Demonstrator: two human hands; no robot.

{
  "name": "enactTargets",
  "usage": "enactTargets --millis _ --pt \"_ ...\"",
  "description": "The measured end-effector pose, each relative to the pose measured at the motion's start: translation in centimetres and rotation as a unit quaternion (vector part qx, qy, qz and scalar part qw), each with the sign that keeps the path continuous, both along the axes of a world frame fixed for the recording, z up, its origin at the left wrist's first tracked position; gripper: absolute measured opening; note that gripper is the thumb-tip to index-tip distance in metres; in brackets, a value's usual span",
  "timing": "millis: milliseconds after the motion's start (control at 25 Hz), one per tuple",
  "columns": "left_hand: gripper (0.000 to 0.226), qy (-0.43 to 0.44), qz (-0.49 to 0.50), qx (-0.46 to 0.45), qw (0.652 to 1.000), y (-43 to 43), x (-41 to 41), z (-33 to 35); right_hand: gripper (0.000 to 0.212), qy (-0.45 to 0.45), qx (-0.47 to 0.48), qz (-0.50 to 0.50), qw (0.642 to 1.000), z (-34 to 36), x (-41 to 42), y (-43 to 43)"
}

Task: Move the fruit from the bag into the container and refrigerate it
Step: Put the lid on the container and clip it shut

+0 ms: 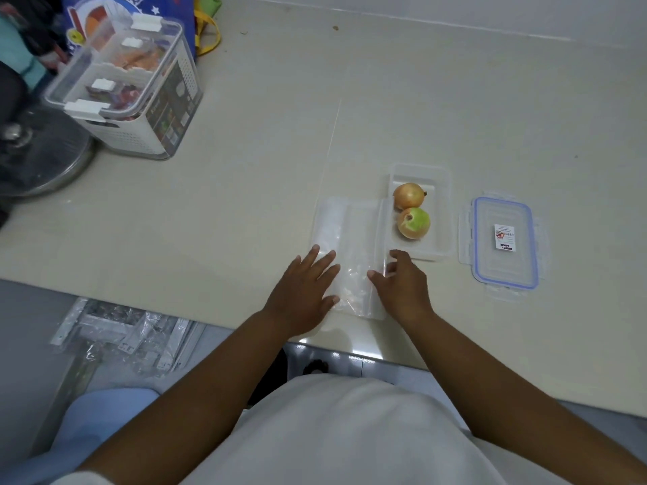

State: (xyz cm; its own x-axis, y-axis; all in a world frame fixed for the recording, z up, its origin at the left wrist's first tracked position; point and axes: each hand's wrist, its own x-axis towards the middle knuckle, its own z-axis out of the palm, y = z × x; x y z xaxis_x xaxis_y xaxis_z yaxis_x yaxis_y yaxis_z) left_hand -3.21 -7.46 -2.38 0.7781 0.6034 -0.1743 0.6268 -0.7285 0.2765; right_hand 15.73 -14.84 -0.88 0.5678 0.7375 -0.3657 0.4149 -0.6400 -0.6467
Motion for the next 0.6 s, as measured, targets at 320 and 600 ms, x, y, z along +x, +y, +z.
enactTargets --millis 320,600 --pt "0.060 0.048 0.039 0.013 0.998 1.1 -2.2 -1.6 0.069 -0.236 -0.022 0.379 0.895 -1.7 -2.8 -2.7" --pt "0.057 0.091 0.056 0.026 0.994 6.9 -1.8 -0.8 0.073 -0.260 -0.072 0.416 0.869 -2.1 -2.5 3.4"
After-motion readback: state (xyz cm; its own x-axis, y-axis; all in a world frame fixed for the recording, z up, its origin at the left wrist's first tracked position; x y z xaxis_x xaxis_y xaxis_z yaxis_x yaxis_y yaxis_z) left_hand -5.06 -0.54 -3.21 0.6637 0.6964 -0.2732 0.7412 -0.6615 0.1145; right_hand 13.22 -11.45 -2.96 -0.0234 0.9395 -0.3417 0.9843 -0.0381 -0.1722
